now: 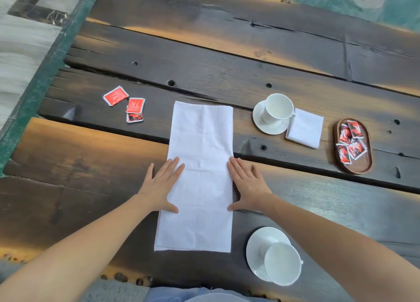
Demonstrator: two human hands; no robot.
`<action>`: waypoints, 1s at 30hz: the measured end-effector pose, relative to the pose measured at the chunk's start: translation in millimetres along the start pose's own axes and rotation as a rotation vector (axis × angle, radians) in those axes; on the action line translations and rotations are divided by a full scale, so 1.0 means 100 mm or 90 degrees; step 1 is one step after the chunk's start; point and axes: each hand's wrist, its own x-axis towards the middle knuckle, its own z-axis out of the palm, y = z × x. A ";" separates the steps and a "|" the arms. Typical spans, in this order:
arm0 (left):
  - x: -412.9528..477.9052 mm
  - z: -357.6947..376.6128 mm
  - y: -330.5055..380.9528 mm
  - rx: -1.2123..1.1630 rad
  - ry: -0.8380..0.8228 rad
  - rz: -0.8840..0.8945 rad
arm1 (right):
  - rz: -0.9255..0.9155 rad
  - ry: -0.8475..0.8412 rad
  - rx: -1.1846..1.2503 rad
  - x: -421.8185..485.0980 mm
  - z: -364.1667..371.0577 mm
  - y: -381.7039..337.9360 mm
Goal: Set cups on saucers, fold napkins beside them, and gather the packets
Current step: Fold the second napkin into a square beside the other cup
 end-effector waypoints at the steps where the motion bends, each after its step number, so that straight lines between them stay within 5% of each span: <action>1: 0.00 0.01 0.00 -0.001 -0.001 0.000 | 0.000 -0.004 0.000 0.01 0.00 0.01; 18: -0.14 0.09 0.20 0.062 0.037 0.007 | 0.055 -0.043 0.074 -0.06 -0.20 -0.27; 30: -0.77 0.67 0.28 0.097 0.042 0.016 | -0.029 -0.046 -0.064 -0.75 0.41 -0.69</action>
